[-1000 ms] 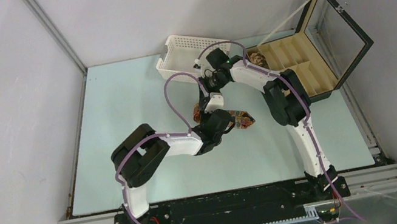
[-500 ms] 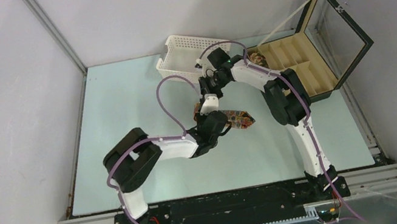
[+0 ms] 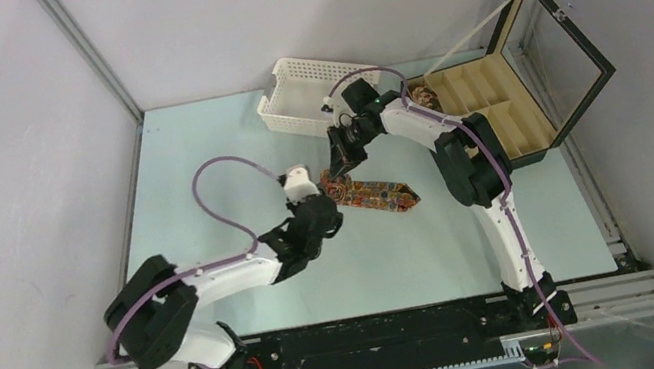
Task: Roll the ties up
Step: Roll the tie at the center of the board.
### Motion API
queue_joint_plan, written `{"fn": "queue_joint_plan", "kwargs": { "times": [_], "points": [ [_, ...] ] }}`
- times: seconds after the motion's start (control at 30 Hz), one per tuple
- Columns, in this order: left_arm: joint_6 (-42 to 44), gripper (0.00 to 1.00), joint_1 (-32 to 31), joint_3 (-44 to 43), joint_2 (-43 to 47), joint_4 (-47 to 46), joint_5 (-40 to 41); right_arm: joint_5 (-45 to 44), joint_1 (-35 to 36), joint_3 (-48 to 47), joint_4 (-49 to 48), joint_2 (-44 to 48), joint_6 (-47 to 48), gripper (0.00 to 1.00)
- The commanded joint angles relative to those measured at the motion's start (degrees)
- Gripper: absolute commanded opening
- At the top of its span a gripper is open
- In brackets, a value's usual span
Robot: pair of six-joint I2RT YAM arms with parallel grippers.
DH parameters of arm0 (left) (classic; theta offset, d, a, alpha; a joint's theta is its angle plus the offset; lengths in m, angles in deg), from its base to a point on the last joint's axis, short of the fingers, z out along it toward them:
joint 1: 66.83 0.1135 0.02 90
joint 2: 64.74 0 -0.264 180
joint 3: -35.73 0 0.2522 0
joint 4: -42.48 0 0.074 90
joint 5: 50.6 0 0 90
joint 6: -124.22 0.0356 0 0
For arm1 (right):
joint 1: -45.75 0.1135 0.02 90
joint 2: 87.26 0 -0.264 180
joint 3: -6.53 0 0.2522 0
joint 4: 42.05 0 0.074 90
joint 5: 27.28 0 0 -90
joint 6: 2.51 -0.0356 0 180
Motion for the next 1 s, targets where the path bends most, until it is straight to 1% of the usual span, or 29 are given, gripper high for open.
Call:
{"fn": "queue_joint_plan", "kwargs": {
  "times": [0.0, 0.03, 0.13, 0.23, 0.27, 0.37, 0.5, 0.6, 0.73, 0.97],
  "points": [
    [-16.31, 0.44, 6.64, 2.41, 7.07, 1.08, -11.24, -1.16, -0.16, -1.31, -1.14, -0.09, -0.01, 0.0],
    [-19.94, 0.45, 7.65, 2.89, 8.22, 1.44, -12.53, -1.23, -0.13, -1.17, -1.16, 0.17, 0.07, 0.0],
    [-26.59, 0.49, 12.07, 6.43, 13.46, -0.11, -17.68, -1.5, -0.13, -0.8, -1.34, 0.43, 0.03, 0.0],
    [-34.38, 0.51, 14.73, 9.02, 15.45, -1.77, -21.21, -1.24, -0.09, -0.62, -1.74, 0.35, -0.38, 0.0],
    [-36.83, 0.51, 15.04, 9.49, 15.46, -3.69, -23.21, -1.22, -0.01, -0.67, -1.93, 0.38, -0.42, 0.0],
    [-40.75, 0.52, 16.17, 11.2, 13.18, -8.92, -27.68, -1.49, 0.08, -0.62, -2.03, 0.59, -0.42, 0.0],
    [-44.26, 0.53, 16.45, 11.32, 8.02, -16.32, -30.8, -1.69, 0.13, -0.23, -2.14, 0.84, -0.46, 0.0],
    [-46.76, 0.52, 16.74, 10.9, 4.02, -21.93, -32.56, -1.74, 0.14, 0.21, -2.24, 1.05, -0.36, 0.0],
    [-49.11, 0.49, 16.93, 9.78, -1.52, -25.73, -33.58, -1.78, 0.1, 0.53, -2.34, 1.22, -0.28, 0.0],
    [-52.36, 0.48, 17.76, 9.31, -5.77, -30.09, -33.33, -1.69, 0.07, 0.7, -2.43, 1.25, -0.16, 0.0]
  ]
}}
